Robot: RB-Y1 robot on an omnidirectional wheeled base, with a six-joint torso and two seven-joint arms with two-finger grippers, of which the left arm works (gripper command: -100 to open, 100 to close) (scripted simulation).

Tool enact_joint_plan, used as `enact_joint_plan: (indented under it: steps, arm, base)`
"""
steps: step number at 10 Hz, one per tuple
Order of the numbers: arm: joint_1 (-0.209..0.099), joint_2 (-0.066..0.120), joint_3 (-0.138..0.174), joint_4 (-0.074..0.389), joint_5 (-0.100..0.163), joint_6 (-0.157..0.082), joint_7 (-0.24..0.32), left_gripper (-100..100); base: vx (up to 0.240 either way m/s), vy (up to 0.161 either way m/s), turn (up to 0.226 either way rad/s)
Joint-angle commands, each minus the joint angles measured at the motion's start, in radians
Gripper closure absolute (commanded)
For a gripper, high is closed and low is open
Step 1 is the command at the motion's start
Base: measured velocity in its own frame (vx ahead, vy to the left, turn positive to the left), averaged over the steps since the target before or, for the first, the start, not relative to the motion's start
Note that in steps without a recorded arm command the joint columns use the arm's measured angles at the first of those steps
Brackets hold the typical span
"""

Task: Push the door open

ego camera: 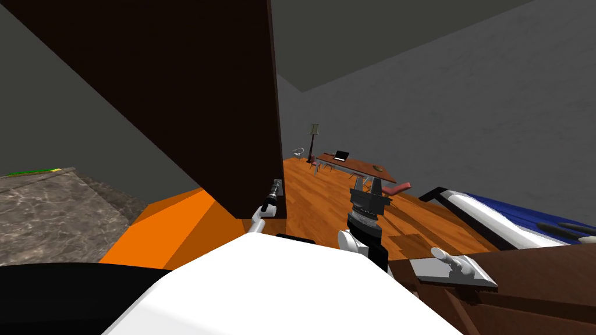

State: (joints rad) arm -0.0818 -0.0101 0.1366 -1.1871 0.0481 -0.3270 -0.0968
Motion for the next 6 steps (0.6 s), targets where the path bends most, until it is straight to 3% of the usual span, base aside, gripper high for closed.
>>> enact_joint_plan:
  steps: [1,6]
  arm:
    - [0.001,0.002,0.0,-0.001,0.0,0.002,0.0,100]
    - [0.001,0.002,0.0,-0.001,0.0,0.002,0.0,100]
  base:
    - [-0.014,0.0,0.008]
    - [-0.022,0.001,-0.003]
